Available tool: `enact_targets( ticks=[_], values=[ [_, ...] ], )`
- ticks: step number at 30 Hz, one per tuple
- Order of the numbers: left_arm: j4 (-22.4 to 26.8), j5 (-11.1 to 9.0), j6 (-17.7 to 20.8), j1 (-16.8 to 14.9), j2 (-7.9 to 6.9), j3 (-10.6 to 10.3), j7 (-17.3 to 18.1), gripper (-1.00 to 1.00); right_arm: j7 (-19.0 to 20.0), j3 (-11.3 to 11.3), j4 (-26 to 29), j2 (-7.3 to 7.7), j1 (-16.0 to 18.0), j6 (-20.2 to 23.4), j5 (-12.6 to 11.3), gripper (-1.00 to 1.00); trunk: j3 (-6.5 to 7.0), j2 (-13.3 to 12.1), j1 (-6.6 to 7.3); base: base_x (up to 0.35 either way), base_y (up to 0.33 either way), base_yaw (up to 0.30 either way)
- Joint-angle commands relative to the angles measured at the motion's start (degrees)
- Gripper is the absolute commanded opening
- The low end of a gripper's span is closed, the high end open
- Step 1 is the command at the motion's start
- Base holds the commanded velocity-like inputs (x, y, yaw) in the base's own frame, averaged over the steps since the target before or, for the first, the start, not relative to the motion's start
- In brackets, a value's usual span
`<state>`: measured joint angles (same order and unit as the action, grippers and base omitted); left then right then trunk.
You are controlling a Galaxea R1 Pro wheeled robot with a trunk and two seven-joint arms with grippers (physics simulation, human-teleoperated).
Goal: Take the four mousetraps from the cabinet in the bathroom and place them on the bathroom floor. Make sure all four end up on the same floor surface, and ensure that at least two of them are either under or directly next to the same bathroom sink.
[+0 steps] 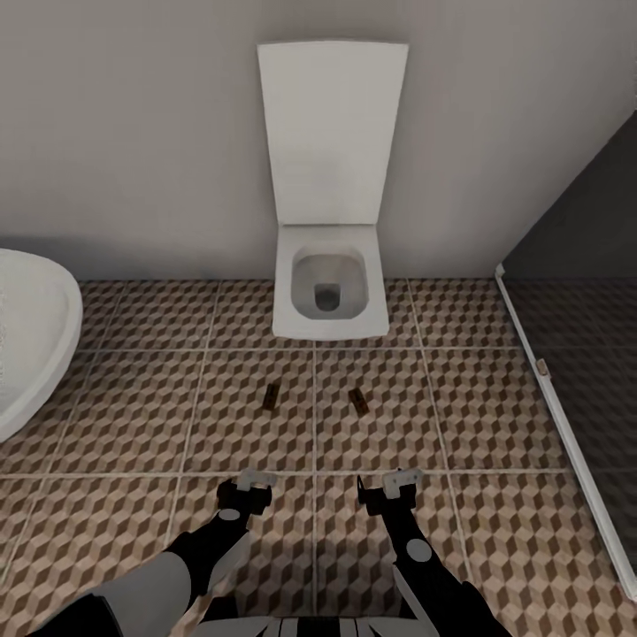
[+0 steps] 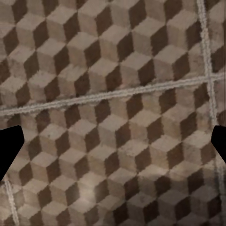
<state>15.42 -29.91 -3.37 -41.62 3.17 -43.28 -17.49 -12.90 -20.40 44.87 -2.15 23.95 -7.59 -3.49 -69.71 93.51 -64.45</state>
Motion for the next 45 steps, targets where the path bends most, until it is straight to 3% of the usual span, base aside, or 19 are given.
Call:
enact_targets(
  ticks=[1, 24, 34, 39, 45],
  values=[
    [0.0, -0.6, -0.3, 0.0, -0.01, -0.5, -0.3, 1.0, -0.4, -0.3, 0.0, 0.04, 0.0, -0.2, -0.4, 1.0, 0.26, -0.4, 0.23, 0.0, 0.0, 0.0],
    [-0.3, -0.6, -0.3, 0.0, -0.32, -0.5, -0.3, 1.0, -0.4, -0.3, 0.0, 0.18, 0.0, -0.2, -0.4, 1.0, 6.52, -9.6, 5.28, 0.0, 0.0, 0.0],
    [-3.3, -0.8, -0.4, 0.0, -0.82, -0.5, -0.3, 1.0, -0.4, -0.2, -0.2, 0.61, 0.0, -0.2, -0.4, 1.0, 9.25, -13.6, 7.47, 0.0, 0.0, 0.0],
    [-4.6, -0.9, -0.4, 0.0, -0.92, -0.5, -0.3, 1.0, -0.4, -0.2, -2.0, 0.9, 0.0, -0.6, -0.4, 1.0, 10.61, -15.6, 8.57, 0.0, 0.0, 0.0],
    [-6.2, -0.9, -0.5, 0.0, -0.97, -0.5, -0.3, 1.0, -0.4, -0.2, -6.4, 0.99, 0.0, -4.3, -0.4, 1.0, 12.25, -18.1, 9.89, 0.0, 0.0, 0.0]
  ],
)
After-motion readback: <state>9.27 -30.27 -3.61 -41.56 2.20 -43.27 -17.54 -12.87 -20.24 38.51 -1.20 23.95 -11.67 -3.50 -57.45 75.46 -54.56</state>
